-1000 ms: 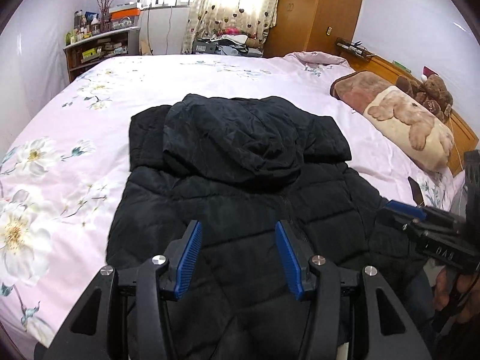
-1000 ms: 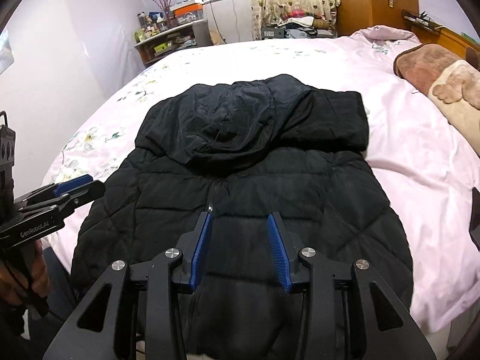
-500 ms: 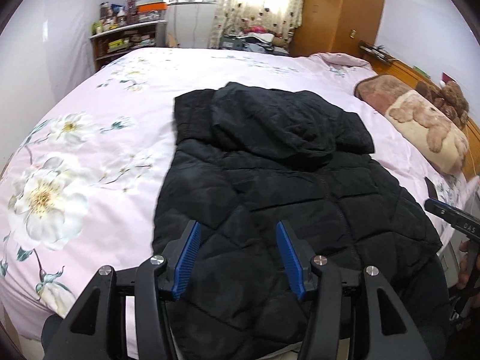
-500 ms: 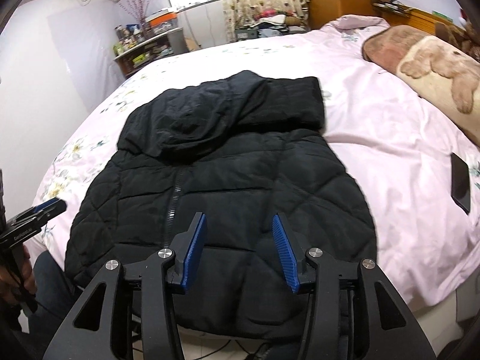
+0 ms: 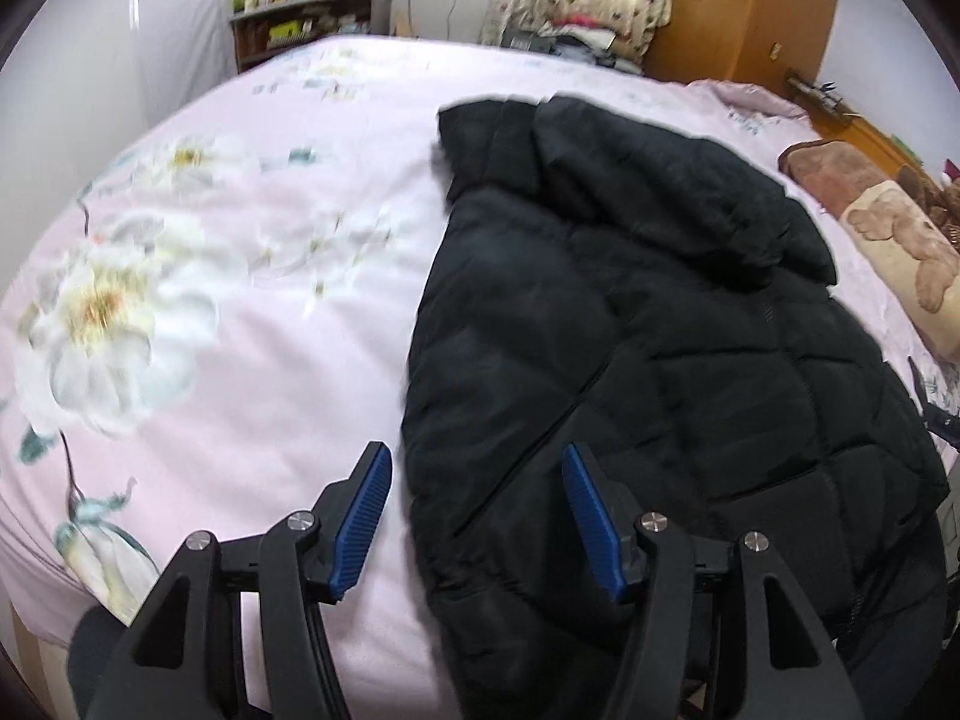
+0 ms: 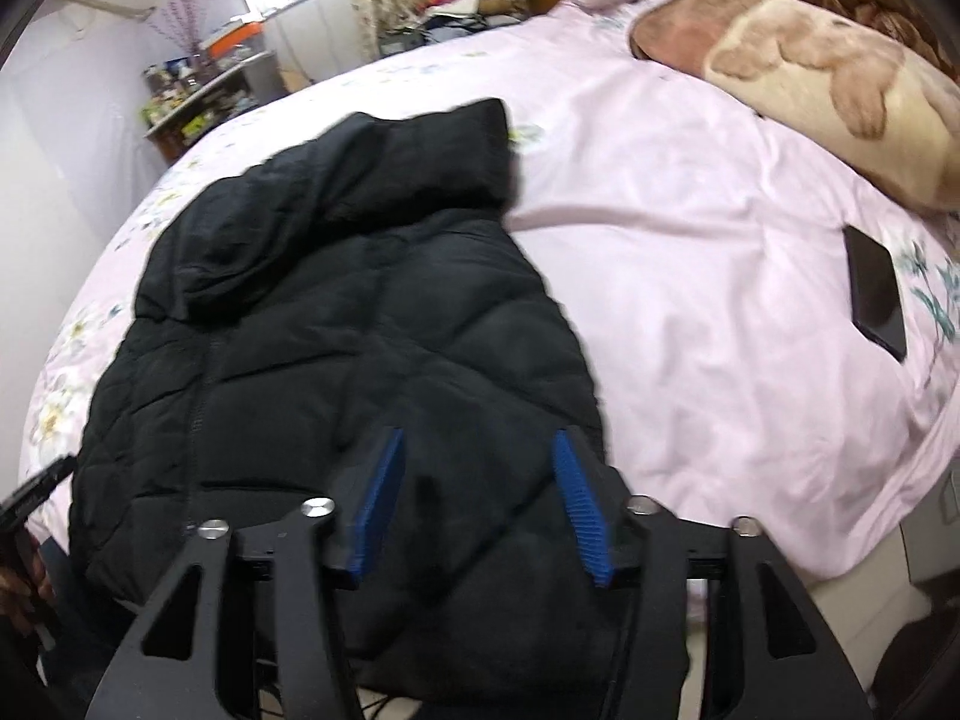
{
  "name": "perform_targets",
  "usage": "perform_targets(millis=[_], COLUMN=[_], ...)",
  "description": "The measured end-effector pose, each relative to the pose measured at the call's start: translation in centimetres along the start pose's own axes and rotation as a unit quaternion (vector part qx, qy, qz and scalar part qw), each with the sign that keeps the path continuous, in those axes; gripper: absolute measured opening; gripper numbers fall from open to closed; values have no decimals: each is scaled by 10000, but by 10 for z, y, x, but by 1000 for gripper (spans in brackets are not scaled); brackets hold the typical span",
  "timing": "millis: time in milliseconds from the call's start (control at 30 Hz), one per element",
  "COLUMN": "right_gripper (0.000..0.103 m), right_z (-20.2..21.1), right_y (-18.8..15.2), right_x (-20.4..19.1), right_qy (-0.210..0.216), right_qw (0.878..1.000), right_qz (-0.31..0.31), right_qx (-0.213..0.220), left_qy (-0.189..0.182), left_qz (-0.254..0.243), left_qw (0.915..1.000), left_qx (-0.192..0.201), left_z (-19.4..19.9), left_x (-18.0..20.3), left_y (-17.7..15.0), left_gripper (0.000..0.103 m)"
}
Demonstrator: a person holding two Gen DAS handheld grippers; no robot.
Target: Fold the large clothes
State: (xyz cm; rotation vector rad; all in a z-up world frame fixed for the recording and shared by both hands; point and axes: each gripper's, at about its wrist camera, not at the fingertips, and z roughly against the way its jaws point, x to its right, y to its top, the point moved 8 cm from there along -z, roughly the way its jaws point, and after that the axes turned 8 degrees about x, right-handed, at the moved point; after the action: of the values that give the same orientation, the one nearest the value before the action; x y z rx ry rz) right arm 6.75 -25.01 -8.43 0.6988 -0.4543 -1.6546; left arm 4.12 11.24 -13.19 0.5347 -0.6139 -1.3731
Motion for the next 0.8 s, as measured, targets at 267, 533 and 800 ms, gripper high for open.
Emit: perform_targets(millis=[267, 533, 800], right_gripper=[61, 61, 18], right_z=[-23, -38, -23], right_y=[-11, -31, -19], right_x=[31, 20, -1], right_qy=[78, 507, 851], right_qw=[9970, 9880, 9860], right_qz=[-575, -924, -972], right_qx=[-510, -1128, -1055], left_qy=[-250, -509, -760], left_qz=[361, 433, 174], left_qw=[9986, 9963, 9955], left_qx=[-298, -549, -540], left_z=[-18, -24, -6], left_x=[-2, 12, 27], left_y=[-19, -39, -25], left_gripper=[66, 72, 20])
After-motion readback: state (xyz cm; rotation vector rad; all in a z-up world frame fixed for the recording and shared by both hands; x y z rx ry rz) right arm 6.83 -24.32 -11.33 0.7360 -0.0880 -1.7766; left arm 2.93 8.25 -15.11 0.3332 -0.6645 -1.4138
